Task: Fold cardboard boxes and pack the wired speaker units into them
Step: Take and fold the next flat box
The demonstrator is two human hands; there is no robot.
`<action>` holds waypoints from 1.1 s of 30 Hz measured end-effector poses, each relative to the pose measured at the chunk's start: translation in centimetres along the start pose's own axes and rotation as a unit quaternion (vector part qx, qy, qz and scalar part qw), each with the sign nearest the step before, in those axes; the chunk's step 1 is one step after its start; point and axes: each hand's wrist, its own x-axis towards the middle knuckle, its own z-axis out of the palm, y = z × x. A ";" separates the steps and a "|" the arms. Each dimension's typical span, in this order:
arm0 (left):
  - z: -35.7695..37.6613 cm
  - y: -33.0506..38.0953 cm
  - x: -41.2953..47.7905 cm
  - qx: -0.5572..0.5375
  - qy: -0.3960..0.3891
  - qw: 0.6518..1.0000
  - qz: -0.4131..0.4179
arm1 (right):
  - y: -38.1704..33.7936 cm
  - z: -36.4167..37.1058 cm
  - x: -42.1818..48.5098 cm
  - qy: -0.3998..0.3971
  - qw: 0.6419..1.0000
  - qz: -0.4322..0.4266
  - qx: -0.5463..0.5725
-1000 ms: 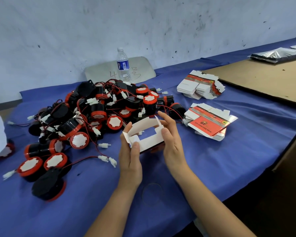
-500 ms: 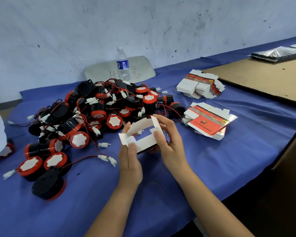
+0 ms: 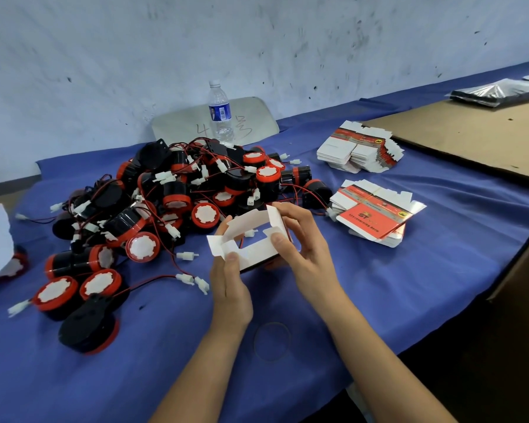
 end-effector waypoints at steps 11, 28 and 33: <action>-0.3 0.3 0.6 -0.025 -0.010 1.000 0.016 | 0.1 0.1 -0.1 -0.061 0.996 0.023 0.067; -0.3 0.1 0.4 -0.011 0.015 1.000 0.024 | -0.1 -0.4 0.2 -0.057 0.987 0.103 0.114; -0.1 0.7 0.5 0.059 -0.041 0.985 0.156 | -0.1 -0.5 0.2 -0.042 0.992 0.081 0.090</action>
